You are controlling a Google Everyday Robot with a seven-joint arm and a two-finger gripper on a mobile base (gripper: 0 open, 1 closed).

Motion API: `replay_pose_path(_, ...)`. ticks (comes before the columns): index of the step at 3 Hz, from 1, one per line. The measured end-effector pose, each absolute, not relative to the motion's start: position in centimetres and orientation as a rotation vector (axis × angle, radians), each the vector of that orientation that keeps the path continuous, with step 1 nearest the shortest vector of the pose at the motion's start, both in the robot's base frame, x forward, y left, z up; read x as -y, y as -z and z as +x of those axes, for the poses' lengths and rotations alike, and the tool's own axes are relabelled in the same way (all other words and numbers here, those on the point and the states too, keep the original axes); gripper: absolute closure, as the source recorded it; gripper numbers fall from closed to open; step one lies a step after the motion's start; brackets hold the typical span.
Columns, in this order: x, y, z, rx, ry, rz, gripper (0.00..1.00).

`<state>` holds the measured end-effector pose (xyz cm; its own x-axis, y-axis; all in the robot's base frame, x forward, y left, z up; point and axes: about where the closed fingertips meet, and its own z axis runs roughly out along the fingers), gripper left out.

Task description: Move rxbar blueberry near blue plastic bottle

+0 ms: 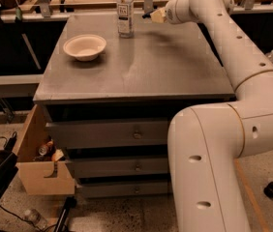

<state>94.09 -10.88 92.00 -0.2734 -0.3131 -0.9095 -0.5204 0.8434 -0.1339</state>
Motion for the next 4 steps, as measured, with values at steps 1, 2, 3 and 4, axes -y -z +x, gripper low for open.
replay_pose_path(1, 11.02, -90.17, 93.84, -1.922, -0.195, -0.626, 0.97)
replay_pose_path(2, 10.75, -90.13, 93.91, -1.919, -0.199, -0.628, 0.74)
replay_pose_path(3, 10.52, -89.82, 93.98, -1.922, -0.202, -0.631, 0.51)
replay_pose_path(4, 10.29, -89.53, 94.04, -1.925, -0.205, -0.633, 0.28)
